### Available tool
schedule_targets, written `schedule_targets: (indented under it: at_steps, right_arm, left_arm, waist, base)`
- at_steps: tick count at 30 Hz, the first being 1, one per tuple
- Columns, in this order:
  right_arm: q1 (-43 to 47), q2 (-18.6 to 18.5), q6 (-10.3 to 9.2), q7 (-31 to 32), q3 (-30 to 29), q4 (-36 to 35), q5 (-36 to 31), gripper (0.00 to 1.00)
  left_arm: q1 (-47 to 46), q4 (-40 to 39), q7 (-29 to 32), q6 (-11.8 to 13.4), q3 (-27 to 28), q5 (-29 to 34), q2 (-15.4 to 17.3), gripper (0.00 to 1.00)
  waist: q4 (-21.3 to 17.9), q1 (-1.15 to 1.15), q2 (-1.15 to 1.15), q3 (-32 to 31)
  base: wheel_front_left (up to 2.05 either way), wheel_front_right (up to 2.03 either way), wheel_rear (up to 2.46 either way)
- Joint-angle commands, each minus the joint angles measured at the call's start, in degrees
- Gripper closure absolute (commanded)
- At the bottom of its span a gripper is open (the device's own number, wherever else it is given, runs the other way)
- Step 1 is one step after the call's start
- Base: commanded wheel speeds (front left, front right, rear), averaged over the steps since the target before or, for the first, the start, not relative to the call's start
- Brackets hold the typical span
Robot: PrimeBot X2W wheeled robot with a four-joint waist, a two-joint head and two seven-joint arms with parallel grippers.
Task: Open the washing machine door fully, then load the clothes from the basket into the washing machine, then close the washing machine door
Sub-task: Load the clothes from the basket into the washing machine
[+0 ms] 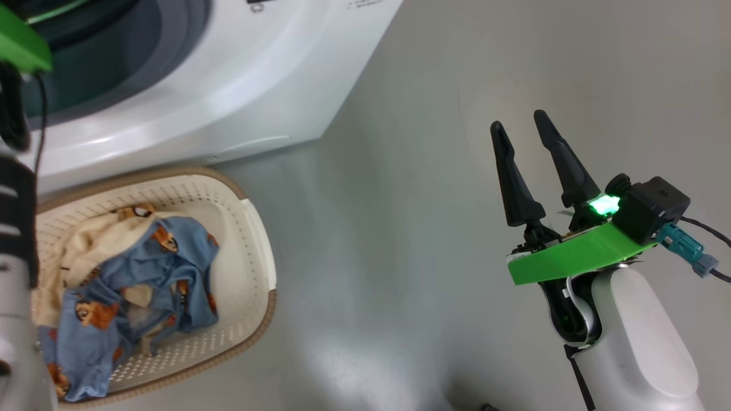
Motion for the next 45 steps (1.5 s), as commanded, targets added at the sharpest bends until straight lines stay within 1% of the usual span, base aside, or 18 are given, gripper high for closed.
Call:
schedule_targets:
  at_steps: [1, 13, 26, 33, 39, 45]
  right_arm:
    - [0.74, -0.41, 0.09, -0.27, 0.91, -1.01, -0.40, 0.00]
    - [2.24, -2.11, 0.09, -0.27, 0.30, -0.06, -0.54, 0.00]
    - [6.01, -4.43, 0.09, -0.27, 0.23, 1.79, -0.24, 0.00]
    - [8.53, -5.44, 0.09, -0.27, 0.20, 2.72, 0.06, 0.00]
    - [10.75, -5.89, 0.09, -0.27, 0.82, 3.20, -0.27, 0.00]
    - [12.07, -6.31, 0.09, -0.27, 0.96, 3.34, -0.26, 0.00]
  left_arm:
    - [2.29, -1.91, -0.29, 0.14, 0.62, 0.83, 1.96, 0.00]
    - [14.87, -8.82, -0.29, 0.24, 2.85, 1.71, -0.80, 0.00]
    - [33.53, -21.71, -0.29, -0.63, 5.54, 1.04, -4.16, 0.00]
    - [42.79, -27.96, -0.29, -0.77, 6.65, 0.72, -5.72, 0.00]
    - [50.90, -32.73, -0.29, -0.81, 7.86, 0.45, -6.42, 0.00]
    - [56.20, -36.75, -0.29, -0.45, 8.53, 0.58, -7.03, 0.00]
  waist:
    - [1.55, 0.00, 0.00, -2.14]
    - [5.43, 0.00, 0.00, -9.87]
    - [10.87, 0.00, 0.00, -20.12]
    - [13.83, 0.00, 0.00, -24.61]
    - [15.30, 0.00, 0.00, -27.90]
    - [16.01, 0.00, 0.00, -29.18]
  base:
    - [0.00, 0.00, 0.00]
    - [0.00, 0.00, 0.00]
    - [0.00, 0.00, 0.00]
    - [0.00, 0.00, 0.00]
    - [0.00, 0.00, 0.00]
    - [0.00, 0.00, 0.00]
